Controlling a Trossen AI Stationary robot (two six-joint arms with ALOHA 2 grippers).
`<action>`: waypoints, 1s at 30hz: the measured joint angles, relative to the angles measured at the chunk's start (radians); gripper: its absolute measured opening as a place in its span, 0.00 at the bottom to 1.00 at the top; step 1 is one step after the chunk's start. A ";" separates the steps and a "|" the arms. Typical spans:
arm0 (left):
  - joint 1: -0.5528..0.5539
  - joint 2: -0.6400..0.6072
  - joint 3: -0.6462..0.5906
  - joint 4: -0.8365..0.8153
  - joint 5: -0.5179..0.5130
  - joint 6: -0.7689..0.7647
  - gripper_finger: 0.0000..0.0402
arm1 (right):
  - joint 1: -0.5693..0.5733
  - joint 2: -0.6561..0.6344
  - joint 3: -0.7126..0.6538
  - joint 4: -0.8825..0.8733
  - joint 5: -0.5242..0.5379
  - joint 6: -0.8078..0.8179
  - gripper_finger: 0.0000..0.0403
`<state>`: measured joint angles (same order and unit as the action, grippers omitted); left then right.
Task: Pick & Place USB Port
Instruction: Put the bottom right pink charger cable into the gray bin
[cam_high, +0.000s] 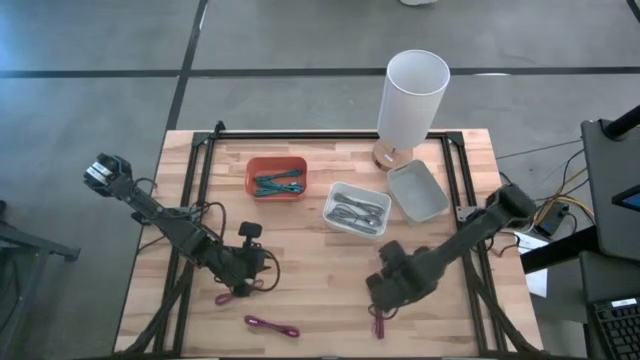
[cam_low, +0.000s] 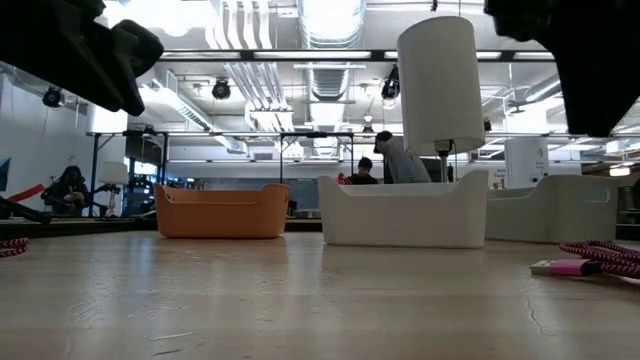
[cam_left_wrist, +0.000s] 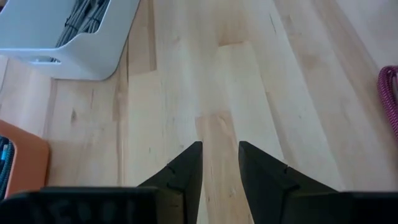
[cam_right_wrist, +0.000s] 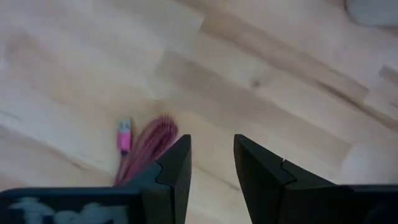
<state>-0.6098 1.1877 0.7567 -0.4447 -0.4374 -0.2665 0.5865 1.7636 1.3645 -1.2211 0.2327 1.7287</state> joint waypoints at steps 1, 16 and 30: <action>0.000 0.000 0.000 0.008 0.000 0.001 0.29 | 0.000 -0.037 -0.034 0.021 0.015 0.026 0.29; 0.000 0.000 -0.011 0.025 -0.001 0.002 0.29 | 0.013 -0.049 -0.352 0.640 0.024 0.118 0.23; 0.000 0.000 -0.010 0.026 -0.001 0.001 0.29 | 0.016 0.006 -0.242 0.465 0.010 0.123 0.32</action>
<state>-0.6098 1.1881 0.7464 -0.4189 -0.4385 -0.2657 0.6029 1.7693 1.1221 -0.7556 0.2429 1.8520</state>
